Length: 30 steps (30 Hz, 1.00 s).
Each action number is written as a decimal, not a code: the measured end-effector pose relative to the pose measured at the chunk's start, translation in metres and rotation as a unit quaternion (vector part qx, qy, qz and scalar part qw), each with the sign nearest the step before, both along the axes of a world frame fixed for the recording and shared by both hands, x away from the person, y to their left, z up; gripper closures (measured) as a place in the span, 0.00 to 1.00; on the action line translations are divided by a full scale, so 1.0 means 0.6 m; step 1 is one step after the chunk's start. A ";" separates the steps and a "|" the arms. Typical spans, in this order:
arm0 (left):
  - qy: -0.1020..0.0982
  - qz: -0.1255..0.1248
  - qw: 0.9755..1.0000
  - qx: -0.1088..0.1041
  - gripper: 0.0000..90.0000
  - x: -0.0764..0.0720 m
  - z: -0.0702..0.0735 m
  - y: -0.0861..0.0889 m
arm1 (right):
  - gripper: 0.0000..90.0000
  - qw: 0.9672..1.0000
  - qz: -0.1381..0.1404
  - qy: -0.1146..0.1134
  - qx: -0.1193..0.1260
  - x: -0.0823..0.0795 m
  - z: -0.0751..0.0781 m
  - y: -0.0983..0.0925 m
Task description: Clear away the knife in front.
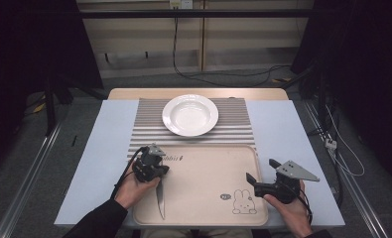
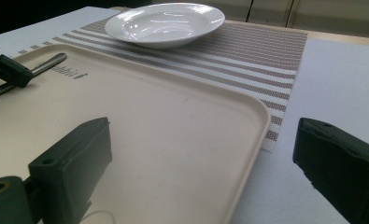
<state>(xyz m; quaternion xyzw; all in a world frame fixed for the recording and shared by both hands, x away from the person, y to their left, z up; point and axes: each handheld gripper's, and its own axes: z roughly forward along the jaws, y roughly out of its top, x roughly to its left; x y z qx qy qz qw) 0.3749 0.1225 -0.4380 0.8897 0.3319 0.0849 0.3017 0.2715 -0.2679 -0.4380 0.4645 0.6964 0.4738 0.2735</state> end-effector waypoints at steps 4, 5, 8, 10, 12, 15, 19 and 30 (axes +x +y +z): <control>0.001 0.011 1.000 -0.003 1.00 -0.003 0.000 0.012 | 0.05 1.000 0.001 0.000 0.000 0.000 0.000 -0.001; 0.000 0.014 1.000 -0.003 1.00 -0.004 0.000 0.016 | 0.05 1.000 0.000 0.000 0.000 0.000 0.000 0.000; 0.004 0.020 1.000 -0.007 1.00 -0.003 0.000 0.027 | 0.05 1.000 0.001 0.000 0.001 0.000 0.000 0.000; 0.005 0.026 1.000 -0.011 1.00 -0.003 -0.001 0.031 | 0.05 1.000 0.000 0.001 0.001 0.000 0.000 0.000; 0.002 0.029 1.000 -0.008 1.00 -0.004 -0.001 0.034 | 0.05 1.000 0.000 0.000 0.000 0.000 0.000 0.001; 0.002 0.043 0.999 -0.012 1.00 -0.004 -0.002 0.038 | 0.05 1.000 -0.001 0.001 0.001 0.000 0.000 0.000; 0.001 0.048 0.999 -0.011 1.00 -0.003 -0.002 0.042 | 0.05 1.000 0.001 0.000 -0.001 0.000 0.000 -0.001; 0.003 0.060 0.998 -0.036 0.98 -0.003 -0.005 0.059 | 0.05 1.000 0.001 -0.001 -0.001 0.000 0.000 -0.001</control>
